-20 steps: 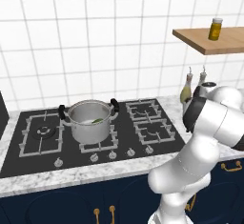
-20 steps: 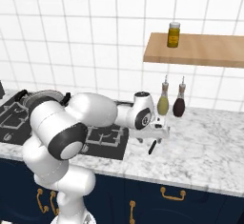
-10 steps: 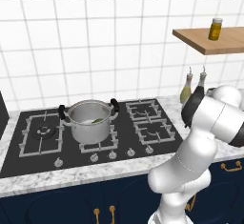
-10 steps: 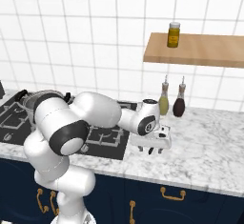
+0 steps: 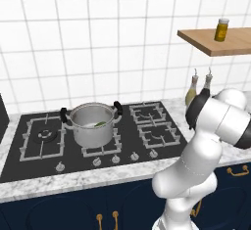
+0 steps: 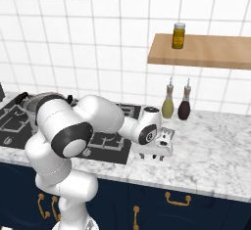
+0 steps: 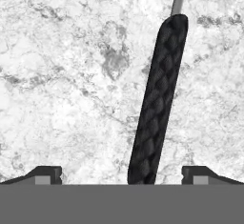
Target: Put the avocado and sweet potato in the pot. Retrieve the spatula and lightly stir the vegetables in the pot.
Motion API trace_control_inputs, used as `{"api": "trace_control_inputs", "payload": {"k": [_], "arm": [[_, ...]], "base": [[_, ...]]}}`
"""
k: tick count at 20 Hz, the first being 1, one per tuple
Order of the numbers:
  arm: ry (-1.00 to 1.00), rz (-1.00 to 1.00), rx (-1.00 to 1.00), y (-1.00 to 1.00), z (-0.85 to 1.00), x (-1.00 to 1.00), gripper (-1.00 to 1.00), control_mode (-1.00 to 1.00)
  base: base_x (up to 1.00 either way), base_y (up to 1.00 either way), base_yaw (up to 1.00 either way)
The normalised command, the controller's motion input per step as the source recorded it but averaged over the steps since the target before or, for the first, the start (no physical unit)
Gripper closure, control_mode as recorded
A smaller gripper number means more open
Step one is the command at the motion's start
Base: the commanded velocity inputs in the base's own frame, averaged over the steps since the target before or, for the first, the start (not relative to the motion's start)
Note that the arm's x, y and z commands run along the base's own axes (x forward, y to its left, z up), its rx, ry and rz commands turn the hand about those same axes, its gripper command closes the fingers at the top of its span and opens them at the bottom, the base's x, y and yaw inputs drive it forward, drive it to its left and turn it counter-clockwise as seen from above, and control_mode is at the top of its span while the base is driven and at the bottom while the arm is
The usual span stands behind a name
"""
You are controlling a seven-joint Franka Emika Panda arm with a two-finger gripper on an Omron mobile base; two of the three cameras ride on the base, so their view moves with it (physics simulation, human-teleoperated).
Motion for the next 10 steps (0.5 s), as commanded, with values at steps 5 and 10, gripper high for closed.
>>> {"api": "trace_control_inputs", "payload": {"k": [5, 10], "arm": [[0.0, 0.0, 0.03, -0.17, -0.26, 0.04, -1.0, -1.0], [-0.07, 0.0, 0.08, -0.15, -0.03, 0.15, -1.0, -1.0]], "base": [[0.0, 0.0, 0.0], [0.0, 0.0, 0.0]]}}
